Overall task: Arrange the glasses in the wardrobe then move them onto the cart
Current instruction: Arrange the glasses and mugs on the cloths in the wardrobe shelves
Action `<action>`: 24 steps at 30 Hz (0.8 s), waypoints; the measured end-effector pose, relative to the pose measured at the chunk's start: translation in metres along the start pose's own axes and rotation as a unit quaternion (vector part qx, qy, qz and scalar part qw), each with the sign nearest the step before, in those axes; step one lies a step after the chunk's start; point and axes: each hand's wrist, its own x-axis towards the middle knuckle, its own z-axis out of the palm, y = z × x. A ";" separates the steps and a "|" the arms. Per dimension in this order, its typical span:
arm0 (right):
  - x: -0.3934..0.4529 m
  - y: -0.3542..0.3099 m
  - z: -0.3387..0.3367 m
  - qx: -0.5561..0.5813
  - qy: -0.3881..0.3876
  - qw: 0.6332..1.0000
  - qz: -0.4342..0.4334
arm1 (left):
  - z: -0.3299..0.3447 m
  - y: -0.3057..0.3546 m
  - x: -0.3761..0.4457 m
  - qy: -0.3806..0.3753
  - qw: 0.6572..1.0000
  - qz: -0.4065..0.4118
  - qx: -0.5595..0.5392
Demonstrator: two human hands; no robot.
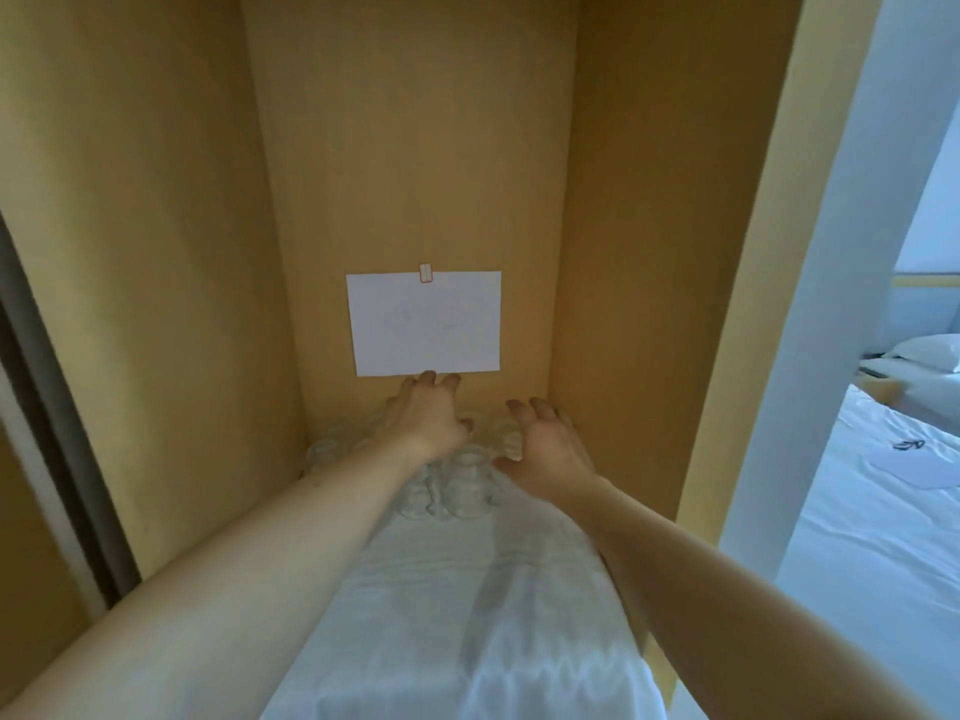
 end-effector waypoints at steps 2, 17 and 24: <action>-0.012 0.008 -0.007 0.002 -0.001 1.000 -0.013 | -0.002 0.012 -0.014 0.010 1.000 -0.006 -0.007; -0.080 -0.001 -0.027 0.042 -0.031 0.996 -0.076 | -0.017 0.029 -0.136 0.021 0.994 -0.111 0.007; -0.116 -0.048 -0.016 0.045 -0.051 0.988 -0.136 | -0.022 0.003 -0.198 0.058 0.986 -0.149 -0.053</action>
